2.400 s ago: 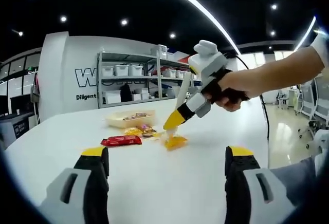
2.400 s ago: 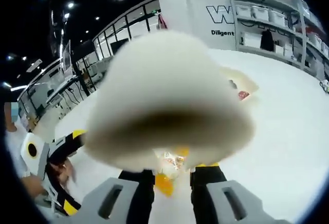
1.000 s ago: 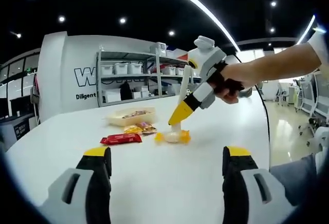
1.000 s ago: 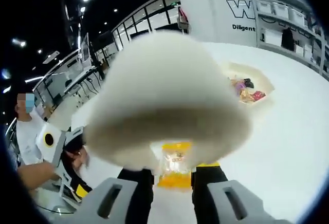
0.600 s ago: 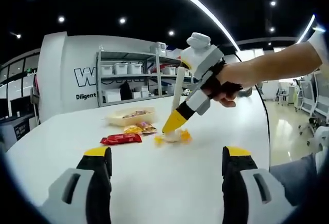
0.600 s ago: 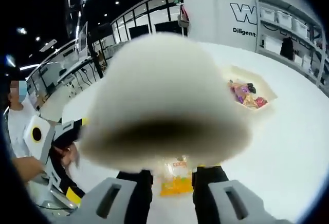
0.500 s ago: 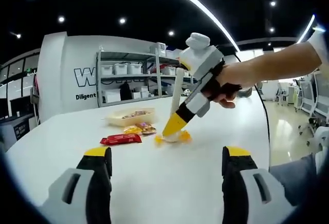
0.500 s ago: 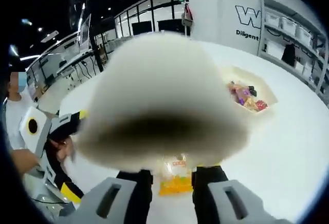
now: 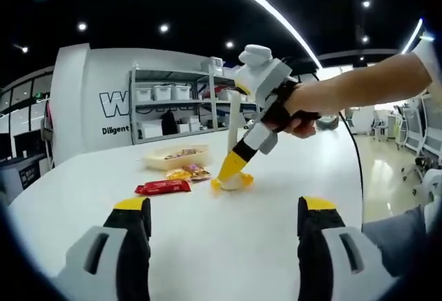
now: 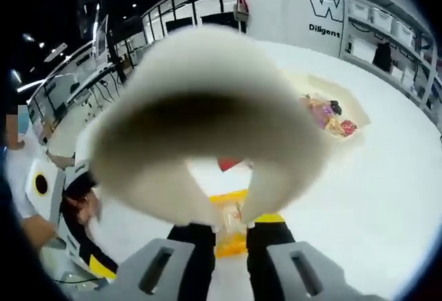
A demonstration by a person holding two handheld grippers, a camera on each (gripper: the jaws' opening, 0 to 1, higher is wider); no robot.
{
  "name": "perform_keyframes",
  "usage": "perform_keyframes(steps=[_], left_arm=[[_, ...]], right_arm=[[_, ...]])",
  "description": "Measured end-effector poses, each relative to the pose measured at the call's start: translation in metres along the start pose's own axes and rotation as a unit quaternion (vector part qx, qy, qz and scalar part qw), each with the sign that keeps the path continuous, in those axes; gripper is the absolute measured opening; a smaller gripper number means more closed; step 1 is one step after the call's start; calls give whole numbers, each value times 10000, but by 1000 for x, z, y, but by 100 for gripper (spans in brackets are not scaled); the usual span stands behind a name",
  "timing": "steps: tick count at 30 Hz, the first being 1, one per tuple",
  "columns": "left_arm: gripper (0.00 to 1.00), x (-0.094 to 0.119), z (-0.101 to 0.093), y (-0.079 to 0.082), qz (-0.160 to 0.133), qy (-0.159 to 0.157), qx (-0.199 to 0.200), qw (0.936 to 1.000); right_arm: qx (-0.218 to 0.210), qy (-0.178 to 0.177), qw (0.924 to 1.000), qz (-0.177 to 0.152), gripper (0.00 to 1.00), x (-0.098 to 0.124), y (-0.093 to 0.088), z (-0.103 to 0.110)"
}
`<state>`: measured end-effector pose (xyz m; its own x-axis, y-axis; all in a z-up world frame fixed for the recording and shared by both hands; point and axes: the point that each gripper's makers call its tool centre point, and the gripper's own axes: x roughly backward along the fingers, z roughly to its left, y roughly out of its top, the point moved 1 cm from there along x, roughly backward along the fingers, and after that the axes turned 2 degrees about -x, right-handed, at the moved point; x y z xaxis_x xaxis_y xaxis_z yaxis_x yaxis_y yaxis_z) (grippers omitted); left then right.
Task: Place the target food into the container with the food tongs after gripping and lifting it, then release it inside without dropping or visibly crushing the food.
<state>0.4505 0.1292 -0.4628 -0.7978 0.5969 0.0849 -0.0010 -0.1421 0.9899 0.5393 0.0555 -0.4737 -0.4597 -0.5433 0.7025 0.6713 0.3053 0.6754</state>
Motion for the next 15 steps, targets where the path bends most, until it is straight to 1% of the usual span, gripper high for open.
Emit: perform_keyframes(steps=[1, 2, 3, 4, 5, 6, 7, 8, 9, 10, 12, 13, 15], left_arm=[[86, 0, 0, 0, -1, -2, 4, 10000], [86, 0, 0, 0, -1, -4, 16, 10000], [85, 0, 0, 0, 3, 2, 7, 10000], [85, 0, 0, 0, 8, 9, -4, 10000], [85, 0, 0, 0, 9, 8, 1, 10000], [85, 0, 0, 0, 1, 4, 8, 10000], [85, 0, 0, 0, -3, 5, 6, 10000], [85, 0, 0, 0, 2, 4, 1, 10000], [85, 0, 0, 0, 0, 3, -2, 10000], [85, 0, -1, 0, -1, 2, 0, 10000], [85, 0, 0, 0, 4, 10, -7, 10000], [85, 0, 0, 0, -1, 7, 3, 10000], [85, 0, 0, 0, 13, 31, -9, 10000]], right_arm=[[-198, 40, 9998, -70, 8, 2, 1, -2], [-245, 119, 9995, -139, 8, 3, 2, -3], [-385, 197, 9988, -219, 8, 3, 4, -7], [-604, 287, 9973, -289, 9, 6, 4, -8], [-642, 339, 9969, -293, 9, 7, 4, -8], [-742, 380, 9957, -402, 9, 10, 7, -10], [-824, 382, 9950, -413, 9, 13, 6, -11], [-899, 508, 9936, -468, 9, 18, 10, -10], [-959, 524, 9924, -568, 10, 21, 14, -11], [-974, 542, 9923, -547, 10, 26, 15, -12], [-949, 500, 9920, -672, 10, 33, 22, -15], [-957, 496, 9918, -679, 10, 35, 24, -17], [-1045, 502, 9902, -772, 11, 40, 31, -20]])
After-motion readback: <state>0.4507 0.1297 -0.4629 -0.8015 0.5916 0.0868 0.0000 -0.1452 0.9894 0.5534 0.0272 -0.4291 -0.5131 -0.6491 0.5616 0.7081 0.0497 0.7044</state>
